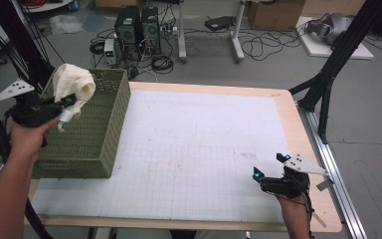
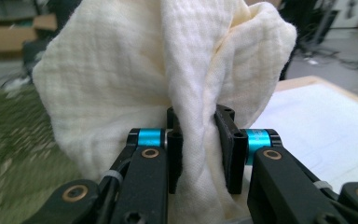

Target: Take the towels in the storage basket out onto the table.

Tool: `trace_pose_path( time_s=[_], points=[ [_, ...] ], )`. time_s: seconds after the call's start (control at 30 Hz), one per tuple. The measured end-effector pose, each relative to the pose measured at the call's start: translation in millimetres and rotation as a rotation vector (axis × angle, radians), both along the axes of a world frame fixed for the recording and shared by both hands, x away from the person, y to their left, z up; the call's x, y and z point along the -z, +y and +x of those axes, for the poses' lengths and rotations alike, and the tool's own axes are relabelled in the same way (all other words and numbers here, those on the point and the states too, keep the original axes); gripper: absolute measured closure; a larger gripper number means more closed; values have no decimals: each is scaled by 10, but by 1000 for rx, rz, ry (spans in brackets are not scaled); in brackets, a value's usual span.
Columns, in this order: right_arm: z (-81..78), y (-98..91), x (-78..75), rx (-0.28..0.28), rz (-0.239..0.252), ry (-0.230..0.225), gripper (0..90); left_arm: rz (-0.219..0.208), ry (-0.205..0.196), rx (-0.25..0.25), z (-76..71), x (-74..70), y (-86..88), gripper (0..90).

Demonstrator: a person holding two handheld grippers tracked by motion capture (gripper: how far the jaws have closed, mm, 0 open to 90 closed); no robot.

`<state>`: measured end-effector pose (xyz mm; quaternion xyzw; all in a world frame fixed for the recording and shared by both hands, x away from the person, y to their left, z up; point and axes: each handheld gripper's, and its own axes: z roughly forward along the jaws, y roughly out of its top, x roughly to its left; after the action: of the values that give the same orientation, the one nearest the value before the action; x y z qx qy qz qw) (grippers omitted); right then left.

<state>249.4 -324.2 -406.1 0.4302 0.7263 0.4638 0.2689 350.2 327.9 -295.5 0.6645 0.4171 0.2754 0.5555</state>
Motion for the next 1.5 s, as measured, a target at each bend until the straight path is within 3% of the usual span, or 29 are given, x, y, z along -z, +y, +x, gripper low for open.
trace_pose_path(
  time_s=[0.2, 0.37, 0.53, 0.73, 0.97, 1.07, 1.17, 1.3, 1.4, 1.47, 1.5],
  points=[
    [0, 4, -7, -5, -2, -2, 36, 5, -52, 122, -40, -141, -492, 765],
    [1, 2, -9, -5, -6, -5, 36, 24, -55, 241, -49, -131, -961, 764],
    [-7, -8, -7, -1, -3, -2, 36, 40, -22, 356, -58, 37, -1440, 764],
    [-8, -23, -14, 0, -1, -4, 36, 65, 32, 453, -46, 313, -1951, 763],
    [-10, -61, -18, 5, -2, -12, 36, 67, 111, 488, 26, 654, -2349, 763],
    [-10, -72, -15, 8, -1, -8, 36, 113, 153, 502, 49, 806, -2511, 761],
    [1, -74, -8, 5, -1, -12, 36, 203, 192, 508, 70, 961, -2659, 758],
    [0, -64, -7, 3, -1, -6, 36, 231, 252, 492, 130, 1145, -2746, 753],
    [-1, -59, -9, 1, -2, -6, 36, 213, 282, 487, 154, 1237, -2798, 733],
    [-9, -62, -9, 3, -3, -7, 36, 178, 306, 475, 163, 1269, -2806, 477],
    [-14, -69, -11, 4, -4, -8, 36, 152, 307, 439, 155, 1267, -2794, 343]
  ],
)
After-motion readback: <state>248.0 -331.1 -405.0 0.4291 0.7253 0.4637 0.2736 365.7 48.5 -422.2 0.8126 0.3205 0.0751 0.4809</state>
